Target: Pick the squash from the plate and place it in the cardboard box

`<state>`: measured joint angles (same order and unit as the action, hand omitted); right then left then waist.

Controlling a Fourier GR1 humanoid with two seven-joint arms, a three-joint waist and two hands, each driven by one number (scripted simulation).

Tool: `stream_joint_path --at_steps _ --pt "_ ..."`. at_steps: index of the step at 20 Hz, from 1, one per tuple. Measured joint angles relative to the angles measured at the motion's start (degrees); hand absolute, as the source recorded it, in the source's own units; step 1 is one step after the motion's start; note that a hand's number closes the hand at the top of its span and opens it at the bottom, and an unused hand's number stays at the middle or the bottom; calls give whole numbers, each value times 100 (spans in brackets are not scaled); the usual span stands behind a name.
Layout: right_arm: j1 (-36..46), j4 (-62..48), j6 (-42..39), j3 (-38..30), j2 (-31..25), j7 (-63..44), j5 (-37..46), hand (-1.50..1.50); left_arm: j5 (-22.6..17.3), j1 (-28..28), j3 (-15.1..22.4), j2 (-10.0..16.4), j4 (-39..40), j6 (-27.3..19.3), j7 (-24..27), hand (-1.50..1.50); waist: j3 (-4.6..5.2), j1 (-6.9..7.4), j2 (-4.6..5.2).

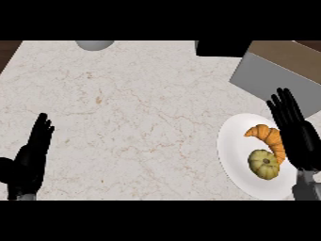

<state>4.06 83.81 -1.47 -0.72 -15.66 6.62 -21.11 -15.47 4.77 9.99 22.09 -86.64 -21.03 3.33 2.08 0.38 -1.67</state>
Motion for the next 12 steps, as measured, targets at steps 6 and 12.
stream_joint_path --at_steps 6,12 --pt "-152 126 -1124 820 -904 -136 711 -150 296 -585 496 185 -195 593 74 0 -162 -144 134" --pt "47 539 -1145 1026 -2042 818 2354 -150 417 -879 891 210 -285 963 6 0 -203 -387 87"
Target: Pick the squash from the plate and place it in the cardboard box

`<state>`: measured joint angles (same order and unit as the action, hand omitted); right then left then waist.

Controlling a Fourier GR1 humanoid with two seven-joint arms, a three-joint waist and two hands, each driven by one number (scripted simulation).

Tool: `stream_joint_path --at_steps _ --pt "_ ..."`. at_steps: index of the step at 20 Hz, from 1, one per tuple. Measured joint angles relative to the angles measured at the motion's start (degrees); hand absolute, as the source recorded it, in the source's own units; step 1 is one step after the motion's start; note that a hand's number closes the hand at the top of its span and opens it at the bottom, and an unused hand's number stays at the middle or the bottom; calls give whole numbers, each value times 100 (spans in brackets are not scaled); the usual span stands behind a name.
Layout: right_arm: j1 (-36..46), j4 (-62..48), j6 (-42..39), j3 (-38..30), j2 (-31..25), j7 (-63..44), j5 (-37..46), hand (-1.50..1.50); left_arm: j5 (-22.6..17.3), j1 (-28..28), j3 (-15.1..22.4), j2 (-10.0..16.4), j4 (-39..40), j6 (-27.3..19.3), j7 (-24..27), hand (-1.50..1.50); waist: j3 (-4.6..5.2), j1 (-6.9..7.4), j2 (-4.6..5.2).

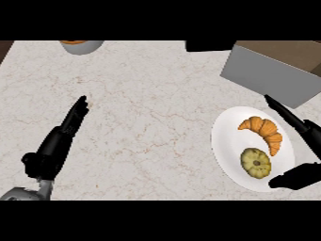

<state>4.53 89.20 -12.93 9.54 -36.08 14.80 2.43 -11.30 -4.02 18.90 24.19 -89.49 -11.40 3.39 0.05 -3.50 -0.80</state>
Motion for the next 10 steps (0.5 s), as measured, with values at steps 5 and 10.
stream_joint_path --at_steps 5,10 --pt "-231 306 500 181 -946 1319 1597 -150 73 -271 170 -17 5 152 -187 0 -18 -15 19" --pt "-909 826 941 -206 -1701 1986 2279 -150 82 -573 184 -59 69 323 -416 0 -8 56 33"
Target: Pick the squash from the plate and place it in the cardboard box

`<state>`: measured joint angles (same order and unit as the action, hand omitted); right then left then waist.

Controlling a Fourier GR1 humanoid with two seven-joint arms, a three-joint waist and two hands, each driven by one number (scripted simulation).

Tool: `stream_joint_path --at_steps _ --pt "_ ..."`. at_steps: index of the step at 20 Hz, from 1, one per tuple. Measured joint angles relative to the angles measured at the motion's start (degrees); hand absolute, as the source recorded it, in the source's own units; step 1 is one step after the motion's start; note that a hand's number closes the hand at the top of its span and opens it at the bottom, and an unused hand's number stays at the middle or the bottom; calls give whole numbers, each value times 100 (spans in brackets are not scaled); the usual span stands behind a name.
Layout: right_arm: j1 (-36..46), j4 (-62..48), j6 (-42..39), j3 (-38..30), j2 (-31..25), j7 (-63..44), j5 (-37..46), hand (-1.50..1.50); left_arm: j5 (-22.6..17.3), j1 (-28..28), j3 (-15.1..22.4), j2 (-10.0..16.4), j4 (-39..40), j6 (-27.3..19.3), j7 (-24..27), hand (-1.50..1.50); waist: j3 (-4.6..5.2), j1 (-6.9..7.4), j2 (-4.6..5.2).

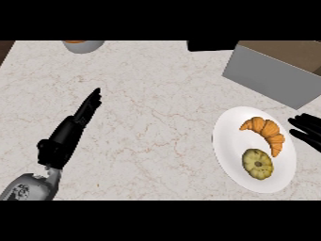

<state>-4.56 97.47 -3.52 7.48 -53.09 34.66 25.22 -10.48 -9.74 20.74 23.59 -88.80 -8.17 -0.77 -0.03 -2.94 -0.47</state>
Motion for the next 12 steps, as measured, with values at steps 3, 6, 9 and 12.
stream_joint_path --at_steps 3,6,9,12 --pt "-335 269 -263 -282 -445 26 70 -150 5 -138 -31 -56 33 105 -86 0 5 75 11" --pt "-698 773 -754 -463 -833 -250 19 -150 88 -99 0 -106 62 146 -45 0 11 99 11" --pt "-924 1313 -1235 -579 -966 -722 -41 -150 128 -171 -73 -147 121 221 -57 0 12 140 18" --pt "-1089 1716 -1571 -499 -841 -1219 63 -150 248 -206 -56 -303 182 227 -32 0 10 185 27"
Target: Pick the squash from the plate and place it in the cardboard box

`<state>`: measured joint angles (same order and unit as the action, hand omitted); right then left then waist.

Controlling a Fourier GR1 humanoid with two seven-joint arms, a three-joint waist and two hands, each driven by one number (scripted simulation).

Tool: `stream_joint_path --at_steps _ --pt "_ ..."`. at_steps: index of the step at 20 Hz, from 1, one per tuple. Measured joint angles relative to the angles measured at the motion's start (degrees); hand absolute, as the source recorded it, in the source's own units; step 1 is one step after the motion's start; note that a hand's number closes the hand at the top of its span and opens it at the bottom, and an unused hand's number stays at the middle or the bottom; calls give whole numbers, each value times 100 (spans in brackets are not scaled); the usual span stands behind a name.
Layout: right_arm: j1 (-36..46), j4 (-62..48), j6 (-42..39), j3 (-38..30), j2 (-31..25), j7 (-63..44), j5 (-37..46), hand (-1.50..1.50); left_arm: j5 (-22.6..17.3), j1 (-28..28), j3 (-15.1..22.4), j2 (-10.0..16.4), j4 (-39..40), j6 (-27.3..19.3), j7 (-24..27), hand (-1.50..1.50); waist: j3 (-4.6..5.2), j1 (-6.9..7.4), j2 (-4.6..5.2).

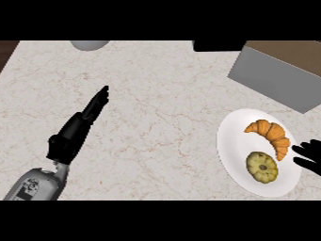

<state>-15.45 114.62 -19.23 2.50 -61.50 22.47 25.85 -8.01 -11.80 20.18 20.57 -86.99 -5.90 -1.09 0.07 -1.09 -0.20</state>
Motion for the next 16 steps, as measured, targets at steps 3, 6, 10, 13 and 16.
stream_joint_path --at_steps 3,6,10,13,16 --pt "172 73 -296 158 296 -366 112 -150 74 -80 -54 -118 73 93 -32 0 -2 54 11" --pt "319 126 -541 321 645 -645 266 -150 214 -114 -102 -260 209 150 4 0 -4 77 16" --pt "429 -119 -603 500 1048 -659 749 -150 343 -21 -203 -322 85 271 -45 0 -6 95 17" --pt "605 -254 -709 734 1368 -870 1114 -150 393 36 -251 -371 -154 329 -255 0 -7 113 17" --pt "751 -481 -817 794 1572 -884 1416 -150 491 -7 -325 -490 -172 377 -361 0 -7 111 18"
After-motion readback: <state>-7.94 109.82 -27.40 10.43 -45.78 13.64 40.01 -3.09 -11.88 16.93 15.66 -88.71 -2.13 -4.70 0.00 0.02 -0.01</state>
